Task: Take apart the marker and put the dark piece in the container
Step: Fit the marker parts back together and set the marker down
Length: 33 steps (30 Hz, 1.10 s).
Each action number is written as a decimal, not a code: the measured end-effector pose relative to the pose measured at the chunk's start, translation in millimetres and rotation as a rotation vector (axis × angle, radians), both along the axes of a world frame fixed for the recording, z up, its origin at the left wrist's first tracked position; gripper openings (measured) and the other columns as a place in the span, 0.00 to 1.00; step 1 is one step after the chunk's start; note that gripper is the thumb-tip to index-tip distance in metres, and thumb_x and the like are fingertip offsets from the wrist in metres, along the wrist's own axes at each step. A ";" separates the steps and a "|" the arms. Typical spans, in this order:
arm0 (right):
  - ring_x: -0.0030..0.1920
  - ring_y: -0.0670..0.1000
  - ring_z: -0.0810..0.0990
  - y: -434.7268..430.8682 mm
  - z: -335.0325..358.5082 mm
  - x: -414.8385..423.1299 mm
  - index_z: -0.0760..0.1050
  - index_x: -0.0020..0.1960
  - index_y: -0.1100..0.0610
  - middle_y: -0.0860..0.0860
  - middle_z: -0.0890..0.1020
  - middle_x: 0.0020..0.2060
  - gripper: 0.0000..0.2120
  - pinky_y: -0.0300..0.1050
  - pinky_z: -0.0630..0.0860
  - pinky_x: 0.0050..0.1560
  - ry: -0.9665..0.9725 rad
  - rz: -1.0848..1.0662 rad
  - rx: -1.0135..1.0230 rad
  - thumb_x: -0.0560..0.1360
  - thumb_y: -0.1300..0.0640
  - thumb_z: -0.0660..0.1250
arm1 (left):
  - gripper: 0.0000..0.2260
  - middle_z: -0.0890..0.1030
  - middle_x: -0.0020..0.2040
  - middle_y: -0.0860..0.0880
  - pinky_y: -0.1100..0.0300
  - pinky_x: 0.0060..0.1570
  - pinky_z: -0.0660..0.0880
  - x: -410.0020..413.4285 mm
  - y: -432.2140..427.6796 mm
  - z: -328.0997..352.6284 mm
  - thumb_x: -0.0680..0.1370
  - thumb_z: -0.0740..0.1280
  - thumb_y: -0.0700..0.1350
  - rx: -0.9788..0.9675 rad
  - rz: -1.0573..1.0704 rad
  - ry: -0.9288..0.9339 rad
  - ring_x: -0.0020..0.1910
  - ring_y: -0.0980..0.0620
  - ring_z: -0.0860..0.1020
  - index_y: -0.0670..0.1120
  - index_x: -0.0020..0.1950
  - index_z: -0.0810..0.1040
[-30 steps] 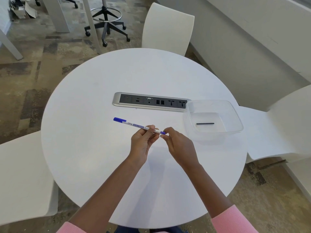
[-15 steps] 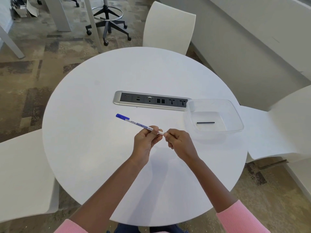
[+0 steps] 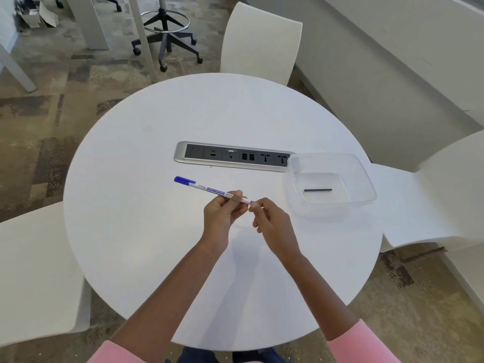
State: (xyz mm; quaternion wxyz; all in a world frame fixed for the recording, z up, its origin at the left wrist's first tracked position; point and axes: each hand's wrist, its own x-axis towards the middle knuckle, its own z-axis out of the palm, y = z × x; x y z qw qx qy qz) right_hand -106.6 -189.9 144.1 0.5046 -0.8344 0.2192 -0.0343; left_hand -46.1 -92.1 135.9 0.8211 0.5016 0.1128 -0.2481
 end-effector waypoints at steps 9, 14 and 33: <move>0.34 0.57 0.73 -1.7 -6.6 -4.3 0.69 0.53 0.59 0.52 0.75 0.33 0.11 0.51 0.71 0.34 -0.132 0.125 -0.506 0.79 0.53 0.54 | 0.05 0.82 0.32 0.49 0.68 0.36 0.79 -2.2 -1.7 2.6 0.77 0.65 0.38 0.027 0.003 0.023 0.31 0.56 0.82 0.39 0.42 0.79; 0.30 0.58 0.69 -6.3 -3.2 -1.2 0.69 0.44 0.60 0.55 0.74 0.30 0.16 0.50 0.67 0.28 -0.201 0.155 -0.598 0.77 0.50 0.51 | 0.06 0.82 0.30 0.51 0.69 0.37 0.78 -2.2 -2.3 5.8 0.77 0.64 0.38 0.009 -0.023 -0.011 0.31 0.58 0.80 0.39 0.41 0.78; 0.19 0.43 0.67 -15.4 18.5 18.6 0.70 0.31 0.55 0.48 0.69 0.21 0.19 0.34 0.63 0.24 0.105 0.074 0.396 0.79 0.56 0.55 | 0.06 0.82 0.31 0.50 0.67 0.39 0.78 4.9 -1.5 8.5 0.78 0.63 0.37 -0.033 -0.033 -0.059 0.33 0.56 0.80 0.40 0.41 0.77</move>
